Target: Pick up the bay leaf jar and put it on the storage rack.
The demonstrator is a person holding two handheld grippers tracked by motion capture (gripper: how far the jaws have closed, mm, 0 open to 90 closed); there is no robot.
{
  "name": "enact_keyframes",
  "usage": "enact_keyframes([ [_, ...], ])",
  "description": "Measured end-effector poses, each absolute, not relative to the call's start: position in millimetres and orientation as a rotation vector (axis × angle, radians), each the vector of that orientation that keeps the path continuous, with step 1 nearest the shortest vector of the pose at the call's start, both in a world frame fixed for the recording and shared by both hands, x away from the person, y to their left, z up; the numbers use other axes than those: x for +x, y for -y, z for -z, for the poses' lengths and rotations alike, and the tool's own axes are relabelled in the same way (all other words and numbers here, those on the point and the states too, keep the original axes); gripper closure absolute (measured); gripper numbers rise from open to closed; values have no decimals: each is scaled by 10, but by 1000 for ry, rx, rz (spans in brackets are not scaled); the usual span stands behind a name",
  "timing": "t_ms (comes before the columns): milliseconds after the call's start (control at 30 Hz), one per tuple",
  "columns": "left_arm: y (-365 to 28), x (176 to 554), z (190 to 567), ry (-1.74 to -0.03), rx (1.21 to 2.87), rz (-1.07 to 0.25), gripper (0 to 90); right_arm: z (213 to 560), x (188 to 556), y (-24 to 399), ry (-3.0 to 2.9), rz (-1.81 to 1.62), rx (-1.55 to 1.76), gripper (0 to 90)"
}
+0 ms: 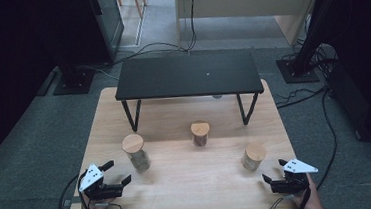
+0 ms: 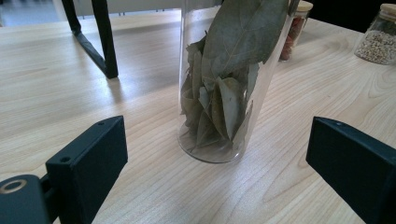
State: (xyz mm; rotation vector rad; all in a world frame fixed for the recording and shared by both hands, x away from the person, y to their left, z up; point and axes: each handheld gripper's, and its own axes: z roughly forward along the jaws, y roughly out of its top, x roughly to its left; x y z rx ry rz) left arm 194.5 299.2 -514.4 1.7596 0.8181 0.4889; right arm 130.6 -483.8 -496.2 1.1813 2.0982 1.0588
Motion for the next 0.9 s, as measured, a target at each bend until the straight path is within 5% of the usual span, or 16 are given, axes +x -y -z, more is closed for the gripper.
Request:
enact_keyframes([
  [900,-2971,1947,5131,-824,1770,-493,54,4962,1309,4838,-2101,-1061,1180,101],
])
